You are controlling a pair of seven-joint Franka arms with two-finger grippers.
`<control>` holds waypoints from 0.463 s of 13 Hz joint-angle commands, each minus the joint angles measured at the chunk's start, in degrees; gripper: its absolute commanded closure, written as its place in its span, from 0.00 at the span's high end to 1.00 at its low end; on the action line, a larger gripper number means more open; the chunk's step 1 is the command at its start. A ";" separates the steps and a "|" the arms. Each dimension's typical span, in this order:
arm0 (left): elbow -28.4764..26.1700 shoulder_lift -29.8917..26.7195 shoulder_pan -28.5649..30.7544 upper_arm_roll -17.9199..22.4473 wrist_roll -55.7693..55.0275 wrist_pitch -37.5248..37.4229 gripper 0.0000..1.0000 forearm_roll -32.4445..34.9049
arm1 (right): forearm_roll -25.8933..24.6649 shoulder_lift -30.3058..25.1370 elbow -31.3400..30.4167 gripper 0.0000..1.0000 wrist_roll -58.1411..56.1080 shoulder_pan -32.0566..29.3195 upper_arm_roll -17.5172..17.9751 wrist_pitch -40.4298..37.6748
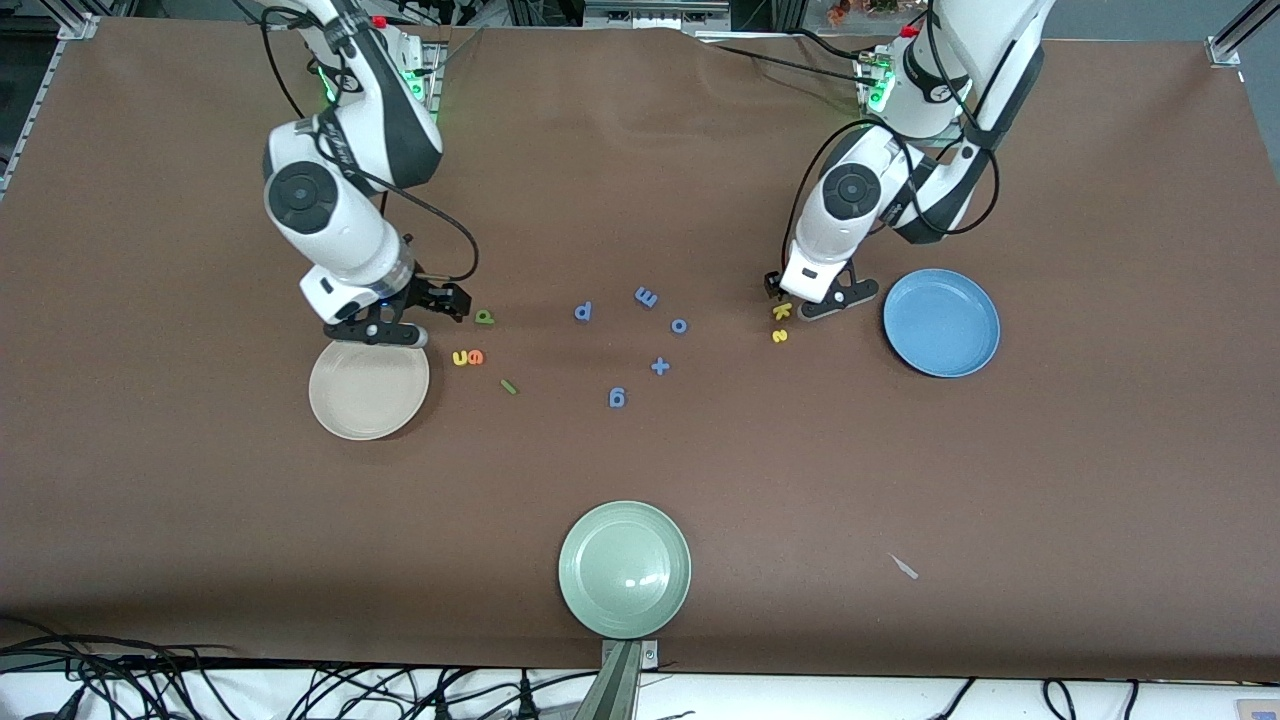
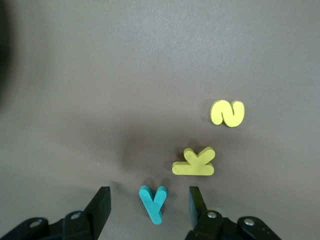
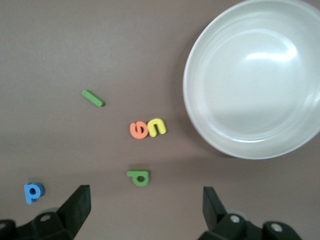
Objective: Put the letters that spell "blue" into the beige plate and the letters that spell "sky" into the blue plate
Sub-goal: 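Grasp the teal y with the left gripper while the right gripper grasps the green d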
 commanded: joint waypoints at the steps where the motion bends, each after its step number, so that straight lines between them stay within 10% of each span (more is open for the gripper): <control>1: 0.06 0.70 -0.01 0.23 -2.80 0.97 0.65 2.69 | 0.51 2.55 -1.26 0.99 4.14 2.76 -0.33 4.78; 6: 0.24 1.23 0.52 0.32 -2.80 0.97 0.55 2.69 | 0.43 7.92 -4.78 0.99 6.35 4.78 -0.33 16.29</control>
